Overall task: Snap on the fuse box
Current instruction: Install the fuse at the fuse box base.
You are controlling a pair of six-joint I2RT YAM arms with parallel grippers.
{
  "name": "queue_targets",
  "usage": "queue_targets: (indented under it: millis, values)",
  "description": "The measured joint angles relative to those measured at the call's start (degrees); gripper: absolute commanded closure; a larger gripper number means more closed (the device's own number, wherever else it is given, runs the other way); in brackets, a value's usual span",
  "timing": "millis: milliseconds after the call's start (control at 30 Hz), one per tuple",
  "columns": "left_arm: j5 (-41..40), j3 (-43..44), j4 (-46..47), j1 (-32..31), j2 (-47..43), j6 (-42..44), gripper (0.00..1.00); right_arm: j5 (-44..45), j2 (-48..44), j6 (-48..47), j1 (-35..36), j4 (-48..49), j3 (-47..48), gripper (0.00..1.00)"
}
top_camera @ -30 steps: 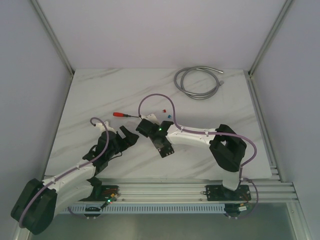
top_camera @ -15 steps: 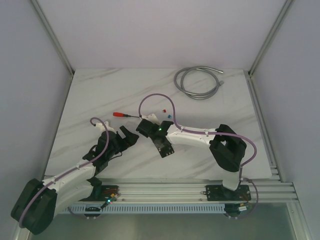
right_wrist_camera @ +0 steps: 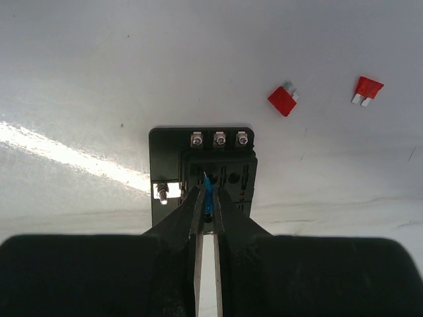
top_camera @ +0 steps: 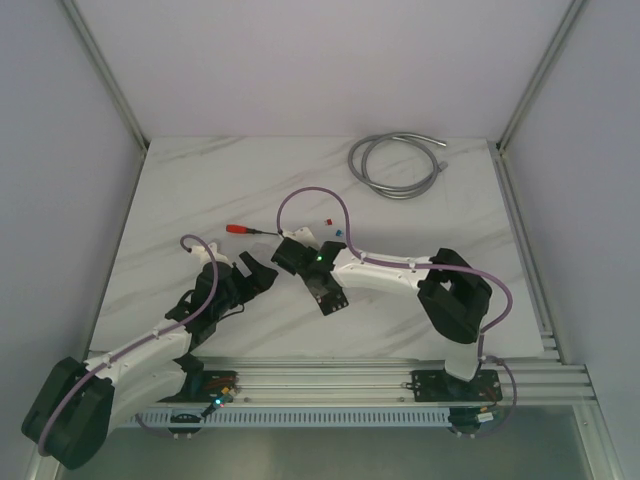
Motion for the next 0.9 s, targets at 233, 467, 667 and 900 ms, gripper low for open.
queue_targets:
  millis: [233, 467, 667, 900]
  values:
    - [0.0, 0.0, 0.0, 0.1, 0.0, 0.0, 0.0, -0.4, 0.5, 0.0, 0.0, 0.0, 0.2, 1.0]
    - [0.0, 0.0, 0.0, 0.1, 0.0, 0.0, 0.0, -0.9, 1.3, 0.0, 0.0, 0.1, 0.2, 1.0]
    - [0.1, 0.0, 0.0, 0.1, 0.0, 0.0, 0.0, -0.8, 1.6, 0.0, 0.0, 0.1, 0.4, 0.89]
    - [0.2, 0.0, 0.0, 0.1, 0.0, 0.0, 0.0, -0.9, 1.6, 0.0, 0.0, 0.1, 0.4, 0.77]
